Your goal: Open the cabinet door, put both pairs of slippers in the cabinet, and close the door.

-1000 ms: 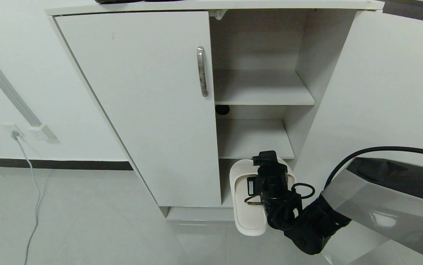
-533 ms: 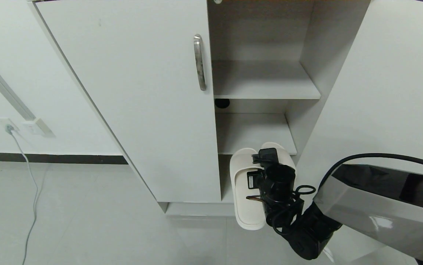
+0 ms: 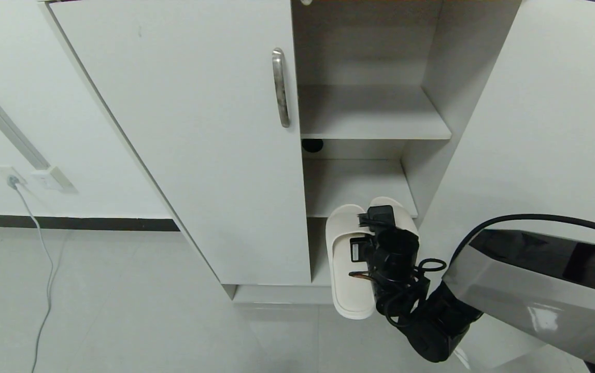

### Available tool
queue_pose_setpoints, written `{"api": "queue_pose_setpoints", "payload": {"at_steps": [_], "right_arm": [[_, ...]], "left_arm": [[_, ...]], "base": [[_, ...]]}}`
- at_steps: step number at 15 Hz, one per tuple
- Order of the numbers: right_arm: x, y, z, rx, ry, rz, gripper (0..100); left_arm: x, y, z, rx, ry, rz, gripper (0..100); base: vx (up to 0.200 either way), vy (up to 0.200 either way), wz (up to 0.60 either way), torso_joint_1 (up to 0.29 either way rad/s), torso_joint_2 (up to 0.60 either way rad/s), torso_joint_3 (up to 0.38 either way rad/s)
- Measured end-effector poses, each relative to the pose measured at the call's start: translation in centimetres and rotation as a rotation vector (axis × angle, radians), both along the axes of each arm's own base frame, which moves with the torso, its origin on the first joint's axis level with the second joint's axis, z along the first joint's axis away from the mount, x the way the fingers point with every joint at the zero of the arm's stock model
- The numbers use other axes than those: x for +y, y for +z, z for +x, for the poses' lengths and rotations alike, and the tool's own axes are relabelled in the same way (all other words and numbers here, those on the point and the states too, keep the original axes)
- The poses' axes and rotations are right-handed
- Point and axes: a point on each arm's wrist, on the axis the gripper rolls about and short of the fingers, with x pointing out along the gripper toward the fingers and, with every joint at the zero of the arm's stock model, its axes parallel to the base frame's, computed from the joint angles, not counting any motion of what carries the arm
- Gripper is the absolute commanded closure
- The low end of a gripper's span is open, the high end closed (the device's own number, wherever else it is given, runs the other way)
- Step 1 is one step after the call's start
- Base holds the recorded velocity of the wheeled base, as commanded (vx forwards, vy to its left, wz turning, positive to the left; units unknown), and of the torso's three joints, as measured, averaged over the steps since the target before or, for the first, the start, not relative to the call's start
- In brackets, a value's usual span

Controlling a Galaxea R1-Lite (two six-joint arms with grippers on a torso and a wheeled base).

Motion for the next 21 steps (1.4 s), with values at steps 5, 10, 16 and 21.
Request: {"api": "queue_pose_setpoints", "payload": {"at_steps": [5,10,16,21], "right_arm": [[0.0,0.2,0.0,-0.002,0.001,0.0,100],[0.2,0.1,0.3,-0.006,0.032,0.0,100],[0.1,-0.1,3.5,-0.011,-0.002,0.0,100],[0.2,0.1,6.6,0.002,-0.024,-0.004,100]], "left_arm": [[0.0,0.0,0.0,0.0,0.0,0.0,100],[0.0,0.0,0.0,0.0,0.002,0.001,100],[0.0,0.0,0.0,0.0,0.002,0.001,100],[0.0,0.0,0.0,0.0,0.003,0.001,100]], "base": [[0.2,0.0,0.0,0.0,0.0,0.0],[0.08,0.0,0.0,-0.002,0.0,0.0],[0.0,0.0,0.0,0.0,0.0,0.0],[0.0,0.0,0.0,0.0,0.0,0.0]]}}
